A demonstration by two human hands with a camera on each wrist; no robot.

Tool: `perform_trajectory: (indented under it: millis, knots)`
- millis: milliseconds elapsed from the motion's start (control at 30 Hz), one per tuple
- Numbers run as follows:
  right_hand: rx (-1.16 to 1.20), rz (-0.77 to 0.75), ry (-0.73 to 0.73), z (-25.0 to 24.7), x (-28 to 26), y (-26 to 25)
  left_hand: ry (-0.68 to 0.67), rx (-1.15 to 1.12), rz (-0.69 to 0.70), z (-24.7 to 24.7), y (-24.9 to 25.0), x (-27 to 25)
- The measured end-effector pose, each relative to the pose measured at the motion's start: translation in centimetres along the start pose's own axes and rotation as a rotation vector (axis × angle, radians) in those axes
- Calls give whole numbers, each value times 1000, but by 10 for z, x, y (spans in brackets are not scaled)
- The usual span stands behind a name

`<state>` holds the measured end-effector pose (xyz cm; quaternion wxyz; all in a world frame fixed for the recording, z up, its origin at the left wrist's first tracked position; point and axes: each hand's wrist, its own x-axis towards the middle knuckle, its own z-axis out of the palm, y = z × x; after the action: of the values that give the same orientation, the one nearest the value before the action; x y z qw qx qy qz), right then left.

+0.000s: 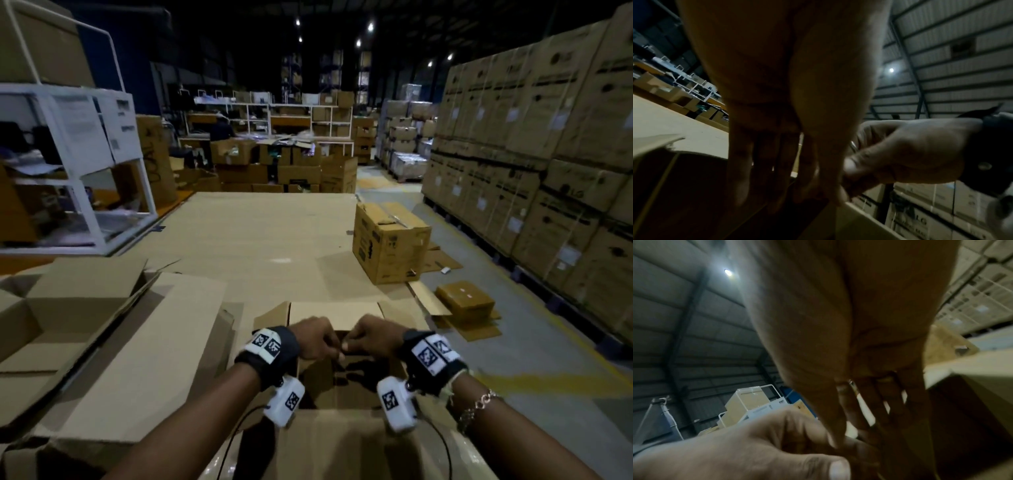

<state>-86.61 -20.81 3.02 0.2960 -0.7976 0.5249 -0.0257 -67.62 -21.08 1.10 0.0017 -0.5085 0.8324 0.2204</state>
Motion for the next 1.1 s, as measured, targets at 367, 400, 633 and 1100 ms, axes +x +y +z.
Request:
perform_trajectory:
  millis: [367,400,633,1100]
  knots:
    - [-3,12,123,-34,24,15,-21,42,21,-41,-20,24]
    - [40,7,143,-39,33,17,20,27,28,-49,-21,28]
    - [105,50,340,-52,103,32,279,-28,-58,-70,-52,83]
    - [-28,147,298,-10,177,85,154,7,-139,-42,-98,139]
